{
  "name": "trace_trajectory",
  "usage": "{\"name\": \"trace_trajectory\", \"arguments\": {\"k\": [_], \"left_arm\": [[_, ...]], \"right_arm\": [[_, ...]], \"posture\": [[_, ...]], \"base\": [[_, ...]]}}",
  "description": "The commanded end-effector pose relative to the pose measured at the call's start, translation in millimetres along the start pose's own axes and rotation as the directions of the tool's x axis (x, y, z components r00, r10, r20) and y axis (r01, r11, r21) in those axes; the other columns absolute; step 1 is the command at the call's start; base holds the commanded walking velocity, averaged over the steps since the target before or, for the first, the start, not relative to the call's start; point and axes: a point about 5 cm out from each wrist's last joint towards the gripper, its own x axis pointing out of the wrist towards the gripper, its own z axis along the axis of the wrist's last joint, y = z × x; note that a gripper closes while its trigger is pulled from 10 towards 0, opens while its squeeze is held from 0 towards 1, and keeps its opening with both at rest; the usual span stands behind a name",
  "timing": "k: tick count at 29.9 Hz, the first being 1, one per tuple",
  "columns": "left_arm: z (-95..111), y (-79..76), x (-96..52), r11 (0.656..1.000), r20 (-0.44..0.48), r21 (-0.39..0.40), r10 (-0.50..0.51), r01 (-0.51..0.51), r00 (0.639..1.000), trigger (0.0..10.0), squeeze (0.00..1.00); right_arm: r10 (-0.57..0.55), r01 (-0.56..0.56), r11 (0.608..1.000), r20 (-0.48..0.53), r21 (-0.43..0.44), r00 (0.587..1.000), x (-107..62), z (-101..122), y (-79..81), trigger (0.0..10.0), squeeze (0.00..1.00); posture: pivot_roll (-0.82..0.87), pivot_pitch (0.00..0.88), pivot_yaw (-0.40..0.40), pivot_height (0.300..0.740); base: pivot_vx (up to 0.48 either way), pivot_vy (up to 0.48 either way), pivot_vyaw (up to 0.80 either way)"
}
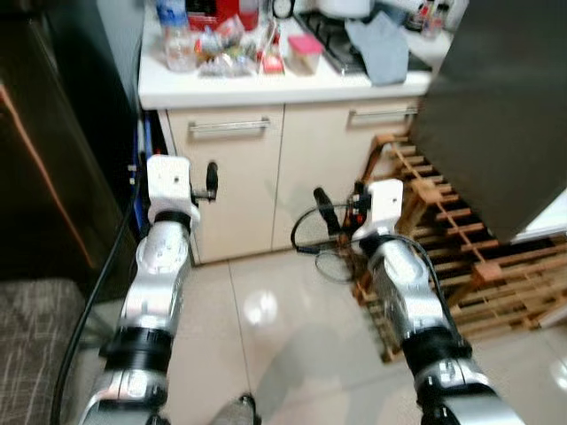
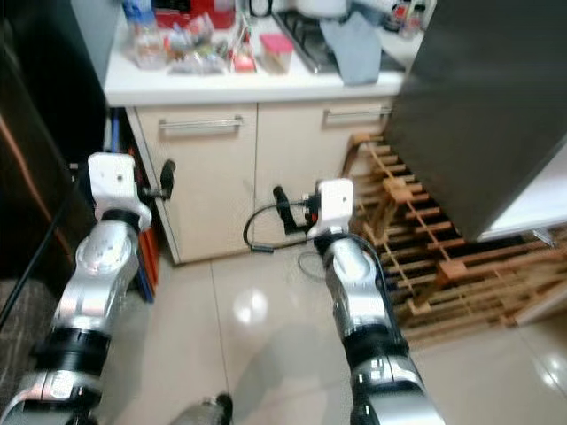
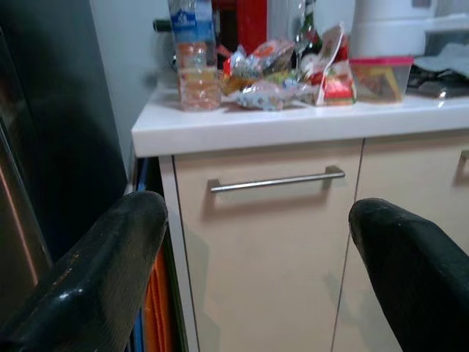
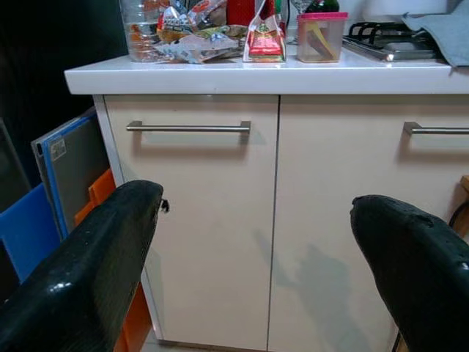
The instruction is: Restocking fridge
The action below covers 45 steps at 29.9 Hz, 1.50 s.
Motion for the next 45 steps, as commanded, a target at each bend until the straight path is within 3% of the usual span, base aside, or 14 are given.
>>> {"name": "trace_trajectory", "arguments": {"k": [1, 7, 19, 34, 37, 45], "left_arm": [[14.5, -6.6, 2.5, 0.998, 0.069, -0.046, -0.043, 0.047, 0.997, 10.0, 0.0], [33.3, -5.5, 10.9, 1.0, 0.136, -0.014, -0.023, 0.025, 0.99, 10.0, 0.0], [33.6, -12.0, 13.5, 0.999, 0.138, 0.012, -0.052, 0.051, 0.989, 10.0, 0.0], [49.7, -13.2, 20.1, 0.997, 0.195, 0.044, -0.073, 0.065, 0.978, 10.0, 0.0], [59.2, -17.6, 23.3, 0.991, 0.227, -0.011, -0.125, 0.131, 0.966, 10.0, 0.0], [91.8, -13.8, 36.4, 0.991, 0.33, 0.032, -0.136, 0.133, 0.934, 10.0, 0.0]], "right_arm": [[-0.03, 0.03, 1.0, 0.02, -0.001, 0.999, 0.4, 3.0, -3.6, 10.0, 0.0], [-0.069, 0.069, 0.998, 0.064, 0.005, 0.996, 3.5, 14.5, -9.6, 10.0, 0.0], [-0.067, 0.068, 0.998, 0.049, -0.008, 0.997, 6.9, 12.5, -6.3, 10.0, 0.0], [-0.054, 0.056, 0.998, 0.072, -0.031, 0.996, 5.5, 15.8, -7.1, 10.0, 0.0], [-0.069, 0.072, 0.997, 0.072, -0.032, 0.995, 2.8, 13.7, -9.8, 10.0, 0.0], [-0.089, 0.095, 0.994, 0.122, -0.049, 0.989, -0.1, 19.8, -9.6, 10.0, 0.0]], "posture": [[0.03, 0.0, -0.046, 0.74], [0.02, 0.0, -0.035, 0.74], [0.04, 0.0, -0.053, 0.74], [0.03, 0.0, -0.05, 0.74], [0.02, 0.0, -0.041, 0.74], [0.02, 0.0, -0.032, 0.74]], "base": [[0.337, 0.0, 0.49], [0.438, 0.0, 0.08], [0.439, 0.0, 0.27], [0.442, 0.0, 0.26], [0.404, -0.254, 0.0], [0.397, -0.265, 0.0]]}}
